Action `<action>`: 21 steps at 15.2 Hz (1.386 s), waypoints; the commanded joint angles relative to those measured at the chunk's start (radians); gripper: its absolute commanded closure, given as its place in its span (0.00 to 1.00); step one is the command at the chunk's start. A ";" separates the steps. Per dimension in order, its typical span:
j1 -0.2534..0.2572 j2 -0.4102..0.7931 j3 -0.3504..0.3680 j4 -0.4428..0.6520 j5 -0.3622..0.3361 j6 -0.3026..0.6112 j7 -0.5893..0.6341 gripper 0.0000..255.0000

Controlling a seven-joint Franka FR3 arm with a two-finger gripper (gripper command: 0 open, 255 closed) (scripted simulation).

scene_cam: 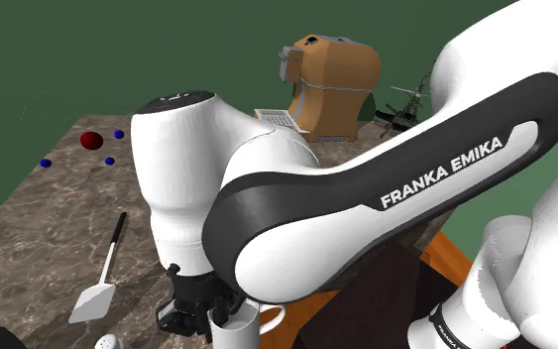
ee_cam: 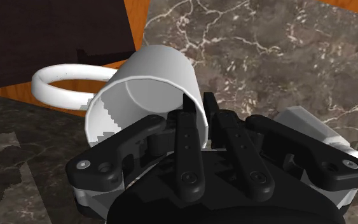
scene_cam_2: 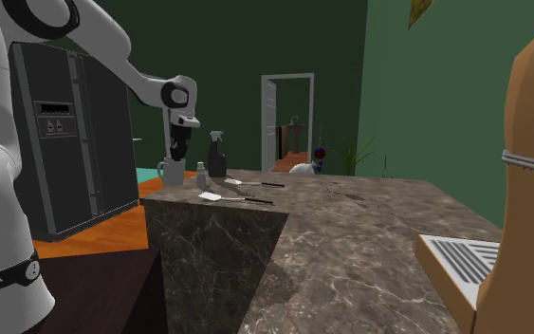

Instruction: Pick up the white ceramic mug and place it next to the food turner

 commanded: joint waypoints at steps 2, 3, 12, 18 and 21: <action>0.003 0.020 0.000 -0.021 -0.009 0.040 0.004 1.00; 0.004 0.027 0.000 -0.027 -0.012 0.052 0.005 1.00; 0.008 0.051 -0.002 -0.047 -0.023 0.093 0.009 1.00; 0.008 0.051 -0.002 -0.047 -0.023 0.093 0.009 0.00; 0.004 0.037 -0.002 -0.028 -0.017 0.061 0.004 0.00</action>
